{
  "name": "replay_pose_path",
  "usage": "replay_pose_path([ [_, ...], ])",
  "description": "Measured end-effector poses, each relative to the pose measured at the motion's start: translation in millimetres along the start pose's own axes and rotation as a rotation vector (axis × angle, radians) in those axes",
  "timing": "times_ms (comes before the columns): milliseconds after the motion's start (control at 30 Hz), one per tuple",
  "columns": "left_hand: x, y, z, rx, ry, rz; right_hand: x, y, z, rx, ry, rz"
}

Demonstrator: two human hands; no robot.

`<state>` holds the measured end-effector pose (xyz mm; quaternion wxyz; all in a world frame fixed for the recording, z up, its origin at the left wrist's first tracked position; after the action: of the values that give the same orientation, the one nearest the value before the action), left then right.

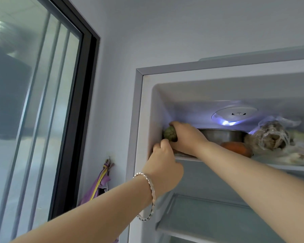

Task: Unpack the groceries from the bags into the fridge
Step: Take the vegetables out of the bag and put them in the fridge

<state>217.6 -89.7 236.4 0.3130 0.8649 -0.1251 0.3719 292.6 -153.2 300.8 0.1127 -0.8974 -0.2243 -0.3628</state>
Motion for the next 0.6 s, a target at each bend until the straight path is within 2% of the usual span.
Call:
replay_pose_path([
  [233,-7,1,-1,0.005,-0.045,0.033,10,3,13,0.013,0.02,0.173],
  [367,-10,2,4,0.087,-0.076,0.043,13,10,23,0.176,-0.128,0.166],
  [433,-10,0,8,0.152,-0.108,0.031,10,17,19,0.193,-0.141,0.132],
  [600,-6,1,12,0.315,-0.17,0.053,-18,20,-43,-0.015,0.138,-0.03],
])
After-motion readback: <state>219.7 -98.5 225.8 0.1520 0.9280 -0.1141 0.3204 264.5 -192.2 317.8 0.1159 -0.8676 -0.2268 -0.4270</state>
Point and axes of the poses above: each hand's wrist, its own x-axis towards the middle knuckle, its own z-axis out of the palm, y = z × x, the point moved 8 cm from there along x, towards the middle knuckle, and after that the axes turned 4 degrees about z, right-handed, at the moved point
